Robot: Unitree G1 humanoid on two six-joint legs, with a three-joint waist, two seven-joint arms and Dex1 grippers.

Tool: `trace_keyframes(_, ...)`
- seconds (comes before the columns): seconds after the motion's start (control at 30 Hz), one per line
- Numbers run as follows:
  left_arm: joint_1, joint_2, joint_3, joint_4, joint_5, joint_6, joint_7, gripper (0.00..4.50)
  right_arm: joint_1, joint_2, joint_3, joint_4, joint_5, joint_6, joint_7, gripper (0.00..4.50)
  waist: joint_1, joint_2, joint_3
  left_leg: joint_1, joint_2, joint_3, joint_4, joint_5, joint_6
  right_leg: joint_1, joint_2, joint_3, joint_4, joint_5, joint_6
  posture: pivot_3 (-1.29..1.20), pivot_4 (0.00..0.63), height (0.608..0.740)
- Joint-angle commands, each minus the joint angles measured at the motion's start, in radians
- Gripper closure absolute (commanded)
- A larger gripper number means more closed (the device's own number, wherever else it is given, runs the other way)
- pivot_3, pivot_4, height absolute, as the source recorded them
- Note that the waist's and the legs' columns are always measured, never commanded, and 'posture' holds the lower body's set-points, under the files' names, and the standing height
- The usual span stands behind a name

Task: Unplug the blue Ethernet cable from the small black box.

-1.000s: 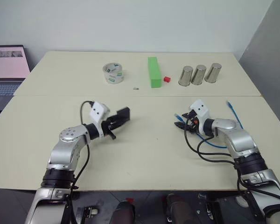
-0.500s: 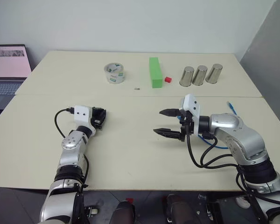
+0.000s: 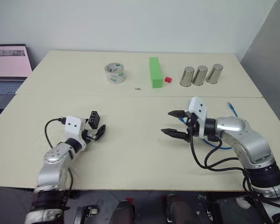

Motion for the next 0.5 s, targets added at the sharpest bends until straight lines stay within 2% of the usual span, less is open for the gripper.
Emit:
trace_keyframes(0.03, 0.018, 0.080, 0.059, -0.108, -0.040, 0.098, -0.037, 0.00, 0.017, -0.047, -0.087, -0.010, 0.018, -0.026, 0.010, 0.50, 0.001, 0.000, 0.000, 0.001, 0.000, 0.000, 0.000, 0.000, 0.000, 0.001, 0.000, 0.000, 0.000, 0.000, 0.000, 0.00, 0.150, 0.740)
trace_keyframes(0.33, 0.034, 0.288, 0.149, -0.152, -0.121, 0.185, -0.234, 0.00, 0.074, -0.220, -0.184, 0.033, 0.058, -0.030, 0.147, 0.50, -0.001, 0.000, 0.000, 0.004, 0.001, 0.002, -0.001, 0.000, 0.000, 0.003, 0.001, 0.001, -0.001, -0.001, 0.000, 0.00, 0.150, 0.740)
trace_keyframes(0.5, 0.045, 0.376, 0.163, -0.144, -0.182, 0.206, -0.388, 0.00, 0.060, -0.252, -0.175, 0.070, 0.049, -0.054, 0.173, 0.50, -0.002, 0.000, 0.000, 0.004, 0.001, 0.003, -0.001, 0.000, 0.000, 0.003, 0.001, 0.001, -0.001, -0.001, -0.001, 0.00, 0.150, 0.740)
